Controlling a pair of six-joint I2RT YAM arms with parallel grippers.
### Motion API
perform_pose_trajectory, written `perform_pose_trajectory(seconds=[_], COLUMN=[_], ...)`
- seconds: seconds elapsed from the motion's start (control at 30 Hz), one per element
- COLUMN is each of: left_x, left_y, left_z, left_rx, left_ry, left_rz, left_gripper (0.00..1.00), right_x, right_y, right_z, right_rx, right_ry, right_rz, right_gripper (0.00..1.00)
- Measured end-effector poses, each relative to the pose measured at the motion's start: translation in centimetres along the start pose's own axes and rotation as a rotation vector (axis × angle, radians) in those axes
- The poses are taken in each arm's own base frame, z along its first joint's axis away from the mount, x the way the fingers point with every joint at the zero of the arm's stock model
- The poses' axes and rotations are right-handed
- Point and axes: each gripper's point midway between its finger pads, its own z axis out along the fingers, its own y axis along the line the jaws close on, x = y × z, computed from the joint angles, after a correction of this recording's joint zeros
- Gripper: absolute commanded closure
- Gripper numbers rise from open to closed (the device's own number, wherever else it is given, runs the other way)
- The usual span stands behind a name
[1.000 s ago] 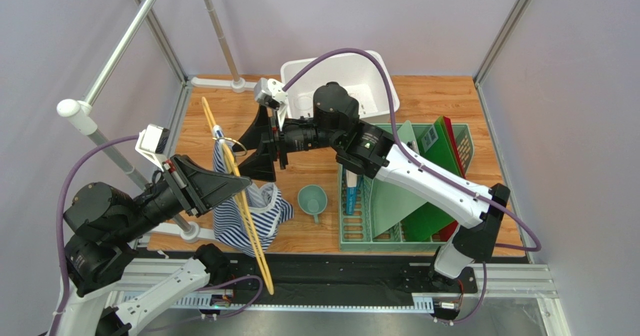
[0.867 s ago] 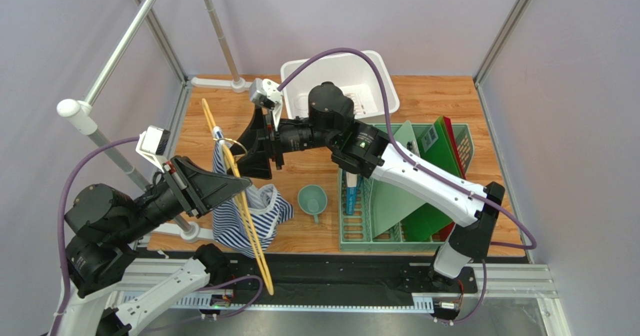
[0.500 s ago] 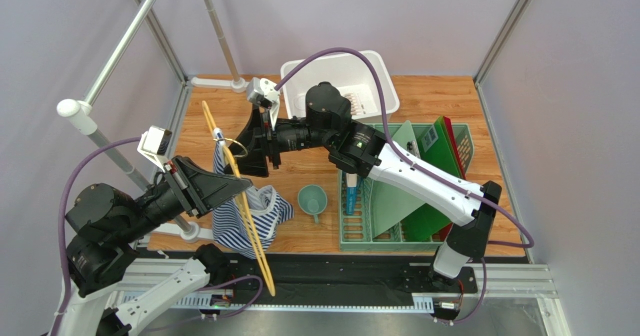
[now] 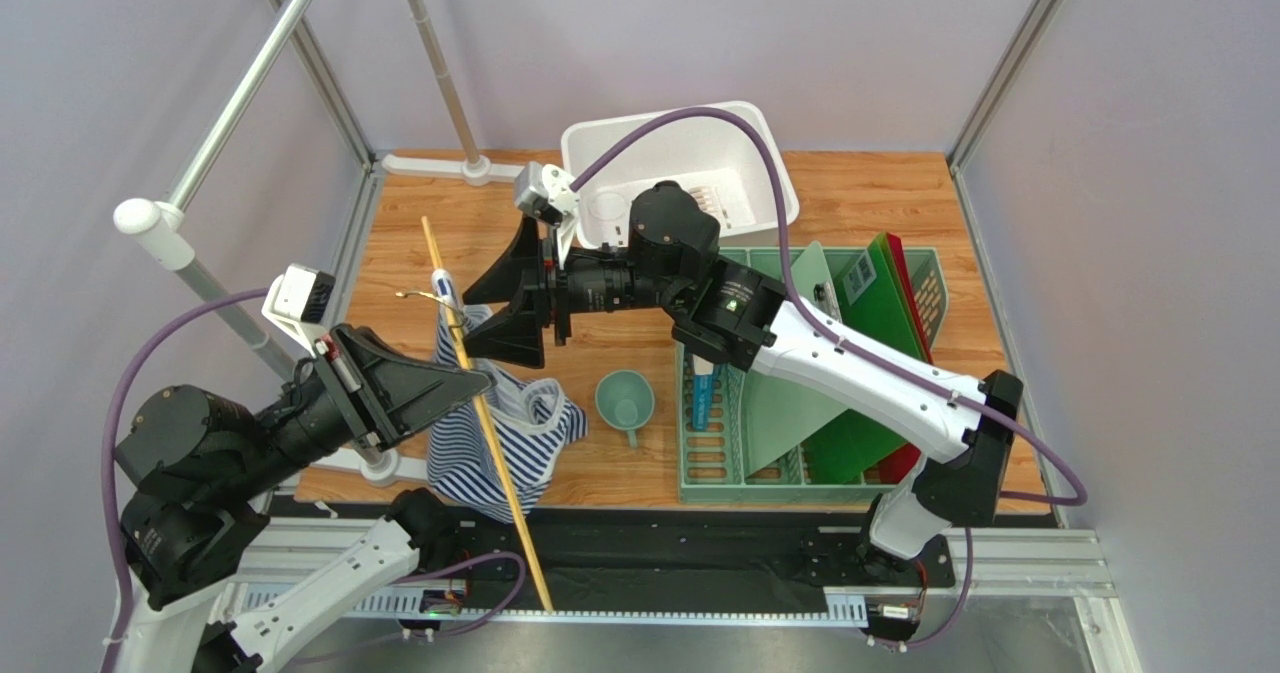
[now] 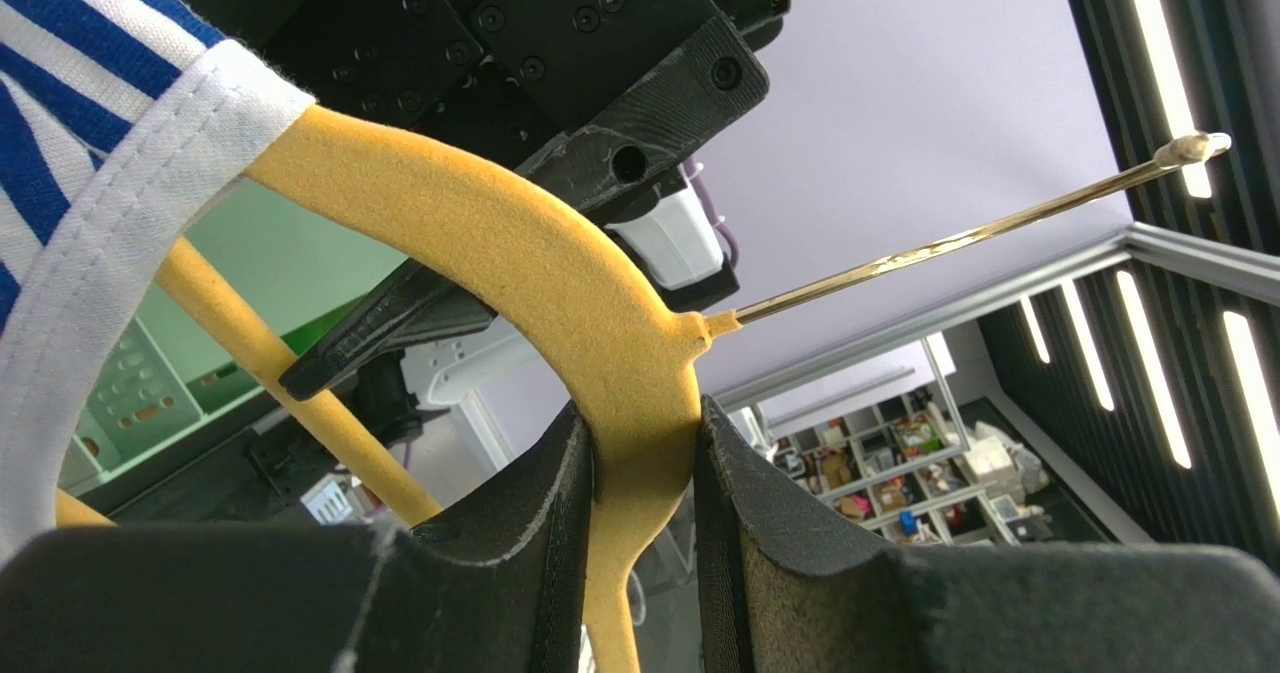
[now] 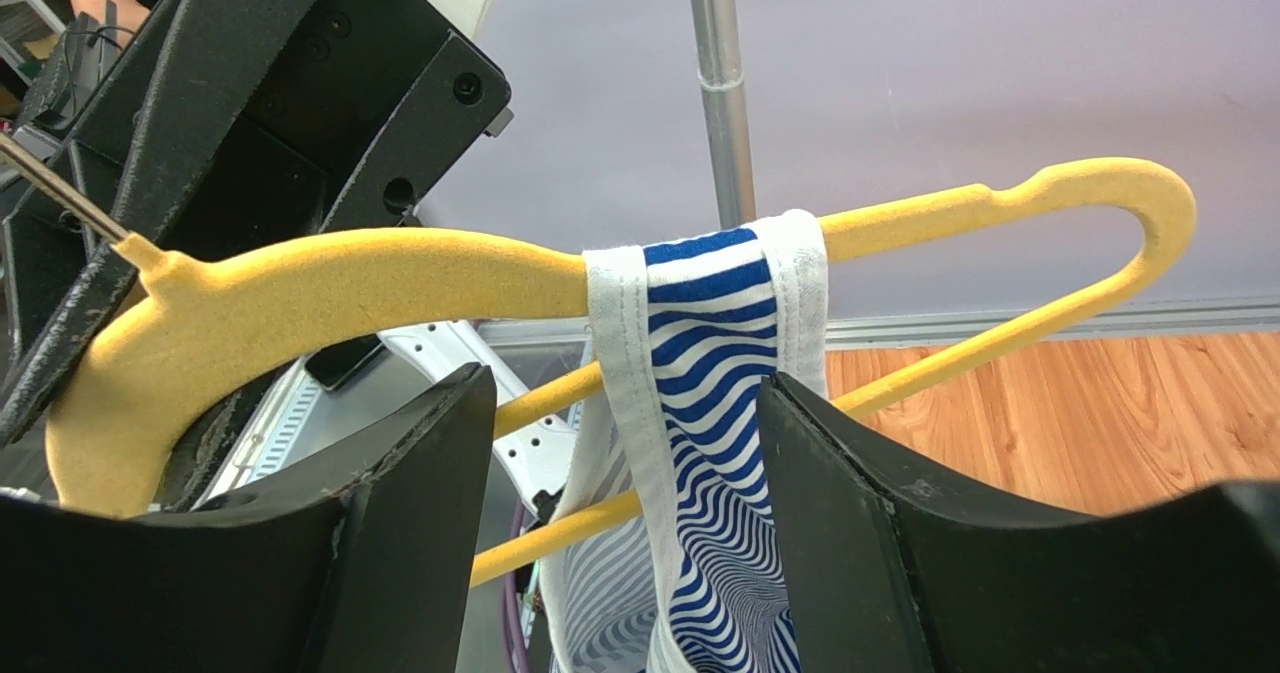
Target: Remove the tank top from the hanger
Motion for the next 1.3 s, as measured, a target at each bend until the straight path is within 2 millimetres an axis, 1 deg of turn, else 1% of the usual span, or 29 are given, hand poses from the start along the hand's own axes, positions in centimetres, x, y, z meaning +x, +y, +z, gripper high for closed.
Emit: perform_pose_trajectory(seconds=[0.13, 0.23, 0.27, 0.33, 0.37, 0.47, 0.53, 0.63, 0.73, 0.77, 0.87, 0.93, 1.0, 1.03, 1.13, 1.2, 1.3], left_x=[0.1, 0.1, 0.1, 0.1, 0.1, 0.2, 0.1, 0.0, 0.0, -0.1, -0.1, 0.0, 0.0, 0.0, 0.0, 0.0, 0.0], left_y=[-0.1, -0.3, -0.3, -0.4, -0.5, -0.5, -0.7, -1.1, -1.3, -1.4, -1.5, -1.6, -1.7, -1.8, -2.0, -2.0, -2.1], left_z=[-0.2, -0.3, -0.3, -0.4, -0.5, -0.5, -0.5, -0.7, -0.8, -0.8, -0.8, -0.8, -0.8, -0.8, -0.8, -0.8, -0.8], left_rx=[0.005, 0.009, 0.012, 0.016, 0.018, 0.021, 0.029, 0.044, 0.054, 0.055, 0.061, 0.065, 0.07, 0.071, 0.078, 0.082, 0.089], left_ry=[0.001, -0.001, -0.001, -0.002, -0.001, 0.002, -0.001, -0.006, -0.01, -0.01, -0.009, -0.008, -0.006, -0.006, -0.006, -0.006, -0.002], left_rz=[-0.007, -0.009, -0.008, -0.007, -0.006, -0.007, -0.004, 0.001, 0.003, 0.003, 0.001, -0.003, -0.007, -0.007, -0.01, -0.011, -0.011], left_gripper=[1.0, 1.0, 1.0, 1.0, 1.0, 1.0, 1.0, 1.0, 1.0, 1.0, 1.0, 1.0, 1.0, 1.0, 1.0, 1.0, 1.0], right_x=[0.0, -0.1, -0.1, -0.2, -0.2, 0.0, -0.1, -0.9, -1.1, -1.1, -0.5, 0.1, 1.0, 1.9, 2.9, 3.3, 3.0], right_y=[0.3, 0.4, 0.4, 0.4, 0.4, 0.3, 0.4, 0.5, 0.4, 0.4, 0.2, 0.0, -0.4, -0.6, -0.8, -0.5, 0.1], right_z=[0.3, 0.4, 0.4, 0.4, 0.3, -0.3, -1.0, -1.7, -1.9, -1.9, -1.7, -1.3, -0.8, -0.4, 0.2, 0.4, 0.8], right_rx=[-0.016, -0.018, -0.018, -0.015, -0.01, 0.019, 0.04, 0.059, 0.066, 0.066, 0.061, 0.051, 0.047, 0.042, 0.036, 0.028, 0.015], right_ry=[-0.002, -0.005, -0.007, -0.013, -0.018, -0.024, -0.028, -0.046, -0.052, -0.051, -0.039, -0.024, -0.005, 0.012, 0.033, 0.041, 0.035], right_rz=[0.009, 0.027, 0.035, 0.052, 0.059, 0.076, 0.072, 0.053, 0.038, 0.034, 0.034, 0.042, 0.051, 0.062, 0.074, 0.077, 0.072], right_gripper=[0.34, 0.29, 0.25, 0.22, 0.19, 0.16, 0.16, 0.18, 0.25, 0.3, 0.38, 0.41, 0.41, 0.41, 0.37, 0.39, 0.43])
